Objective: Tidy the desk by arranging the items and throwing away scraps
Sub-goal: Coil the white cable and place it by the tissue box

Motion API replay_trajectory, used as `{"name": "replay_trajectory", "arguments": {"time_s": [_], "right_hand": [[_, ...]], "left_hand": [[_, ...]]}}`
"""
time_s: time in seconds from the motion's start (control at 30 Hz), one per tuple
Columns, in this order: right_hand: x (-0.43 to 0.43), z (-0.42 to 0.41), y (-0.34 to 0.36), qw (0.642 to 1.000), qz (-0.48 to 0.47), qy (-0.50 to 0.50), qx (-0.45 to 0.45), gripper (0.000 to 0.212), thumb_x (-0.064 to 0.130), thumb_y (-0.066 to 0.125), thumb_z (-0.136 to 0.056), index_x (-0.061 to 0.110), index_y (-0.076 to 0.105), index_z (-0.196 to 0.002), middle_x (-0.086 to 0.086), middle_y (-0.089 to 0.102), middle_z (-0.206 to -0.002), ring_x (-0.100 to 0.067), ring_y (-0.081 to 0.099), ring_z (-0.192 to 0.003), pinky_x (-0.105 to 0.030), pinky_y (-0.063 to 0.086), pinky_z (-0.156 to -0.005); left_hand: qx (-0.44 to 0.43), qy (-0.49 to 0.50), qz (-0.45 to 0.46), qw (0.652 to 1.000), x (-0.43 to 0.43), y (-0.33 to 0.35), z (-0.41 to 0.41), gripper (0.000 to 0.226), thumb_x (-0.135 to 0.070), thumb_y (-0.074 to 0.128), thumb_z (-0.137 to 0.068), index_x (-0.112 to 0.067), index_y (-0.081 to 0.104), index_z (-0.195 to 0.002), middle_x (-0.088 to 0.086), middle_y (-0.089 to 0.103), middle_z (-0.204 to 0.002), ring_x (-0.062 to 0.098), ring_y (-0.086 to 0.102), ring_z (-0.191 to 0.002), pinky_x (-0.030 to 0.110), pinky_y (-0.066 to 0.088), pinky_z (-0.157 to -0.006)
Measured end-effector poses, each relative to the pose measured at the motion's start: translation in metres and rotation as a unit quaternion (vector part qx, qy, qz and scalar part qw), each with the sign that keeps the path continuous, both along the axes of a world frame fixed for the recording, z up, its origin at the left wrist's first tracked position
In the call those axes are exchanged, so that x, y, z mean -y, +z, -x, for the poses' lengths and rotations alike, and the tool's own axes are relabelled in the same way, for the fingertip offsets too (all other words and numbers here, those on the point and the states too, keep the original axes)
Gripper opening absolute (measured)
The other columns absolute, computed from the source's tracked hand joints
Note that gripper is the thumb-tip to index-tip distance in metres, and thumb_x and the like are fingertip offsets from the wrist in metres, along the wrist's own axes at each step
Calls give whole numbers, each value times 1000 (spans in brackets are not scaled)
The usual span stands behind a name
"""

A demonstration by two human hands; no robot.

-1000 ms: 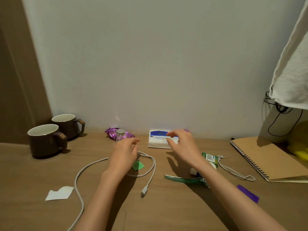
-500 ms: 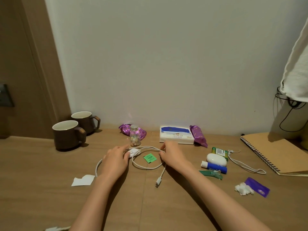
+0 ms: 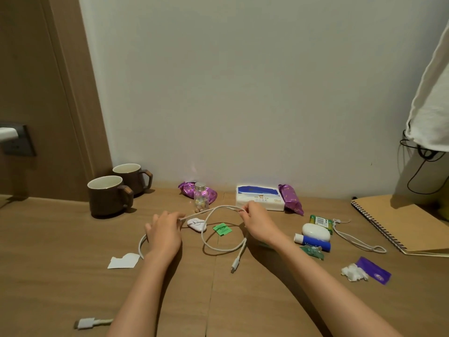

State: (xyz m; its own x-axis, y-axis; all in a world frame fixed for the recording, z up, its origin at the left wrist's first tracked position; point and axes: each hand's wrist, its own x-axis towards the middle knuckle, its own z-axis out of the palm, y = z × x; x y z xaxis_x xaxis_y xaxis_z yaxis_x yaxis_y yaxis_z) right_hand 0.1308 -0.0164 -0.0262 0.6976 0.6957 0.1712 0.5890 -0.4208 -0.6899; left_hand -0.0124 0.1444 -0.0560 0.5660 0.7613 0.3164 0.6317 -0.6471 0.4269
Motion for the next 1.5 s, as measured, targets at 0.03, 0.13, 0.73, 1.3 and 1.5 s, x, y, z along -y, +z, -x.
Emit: {"name": "replay_trajectory", "arguments": {"time_s": [0.03, 0.13, 0.73, 1.3, 1.5], "right_hand": [[3, 2, 4, 1000, -15, 8, -11, 13, 18, 42, -101, 17, 50, -91, -5, 58, -92, -7, 48, -69, -17, 37, -57], [13, 9, 20, 997, -63, 30, -18, 8, 19, 44, -100, 15, 51, -103, 1, 65, -86, -5, 50, -66, -17, 40, -58], [118, -5, 50, 975, -164, 50, -142, 22, 24, 50, -97, 10, 66, -105, -10, 73, -81, -16, 57, -52, -22, 50, -48], [127, -2, 80, 961, -257, 11, -99, 23, 31, 54, -95, 25, 73, -84, -4, 72, -89, -25, 66, -87, -33, 55, -64], [122, -16, 74, 956, -259, -8, -136, 23, 30, 54, -95, 21, 74, -87, -22, 65, -85, -14, 56, -72, -10, 43, -49]], "left_hand": [[18, 5, -11, 1000, 2, 2, 1, 34, -16, 44, -97, -31, 58, -123, 0, 59, -113, 22, 45, -109, 35, 28, -85], [90, -7, -17, 996, 12, 15, 2, 35, -15, 46, -94, -35, 59, -120, -6, 62, -107, 17, 47, -107, 34, 22, -84], [237, -257, 152, 924, 93, 65, -37, 21, -13, 37, -100, -13, 58, -97, -5, 64, -79, 6, 51, -52, 16, 39, -49], [264, -370, 548, 702, 121, 87, -44, 40, -24, 29, -97, -5, 61, -111, 14, 74, -92, 27, 70, -93, 44, 44, -101], [282, -376, 423, 775, 129, 92, -49, 36, -36, 33, -100, -9, 57, -105, -8, 32, -52, 4, 29, -41, 19, 36, -41]]}}
